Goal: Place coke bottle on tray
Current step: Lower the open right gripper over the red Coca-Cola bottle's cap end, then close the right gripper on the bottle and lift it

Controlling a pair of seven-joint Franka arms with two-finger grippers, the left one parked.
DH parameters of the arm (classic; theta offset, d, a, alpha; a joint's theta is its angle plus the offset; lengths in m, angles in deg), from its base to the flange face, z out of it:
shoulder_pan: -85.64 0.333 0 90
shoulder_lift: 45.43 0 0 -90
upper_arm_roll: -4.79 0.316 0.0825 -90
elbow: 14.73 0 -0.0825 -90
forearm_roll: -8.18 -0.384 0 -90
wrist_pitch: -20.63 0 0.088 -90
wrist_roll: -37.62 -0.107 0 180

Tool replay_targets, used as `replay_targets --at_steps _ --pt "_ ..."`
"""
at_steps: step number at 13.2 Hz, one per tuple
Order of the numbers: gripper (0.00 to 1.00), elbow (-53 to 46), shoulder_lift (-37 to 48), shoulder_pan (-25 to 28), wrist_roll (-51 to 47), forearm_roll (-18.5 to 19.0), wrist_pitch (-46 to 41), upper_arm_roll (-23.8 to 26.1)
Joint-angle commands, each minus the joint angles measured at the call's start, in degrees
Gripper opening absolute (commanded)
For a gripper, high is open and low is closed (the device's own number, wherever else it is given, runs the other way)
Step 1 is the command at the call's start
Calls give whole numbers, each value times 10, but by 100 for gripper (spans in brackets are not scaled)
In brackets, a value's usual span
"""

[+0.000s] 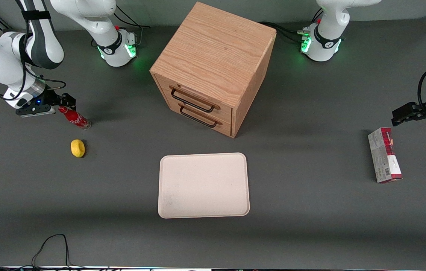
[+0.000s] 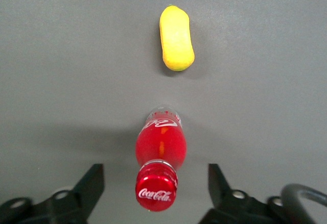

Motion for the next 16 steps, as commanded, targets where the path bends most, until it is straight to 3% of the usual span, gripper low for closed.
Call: replay_targets --at_steps 1,11,16 --pt "0 6 11 -2 12 13 0 -18" --pt "0 0 26 3 8 13 -29 -24" --pt "0 -89 57 9 -17 12 -172 -7"
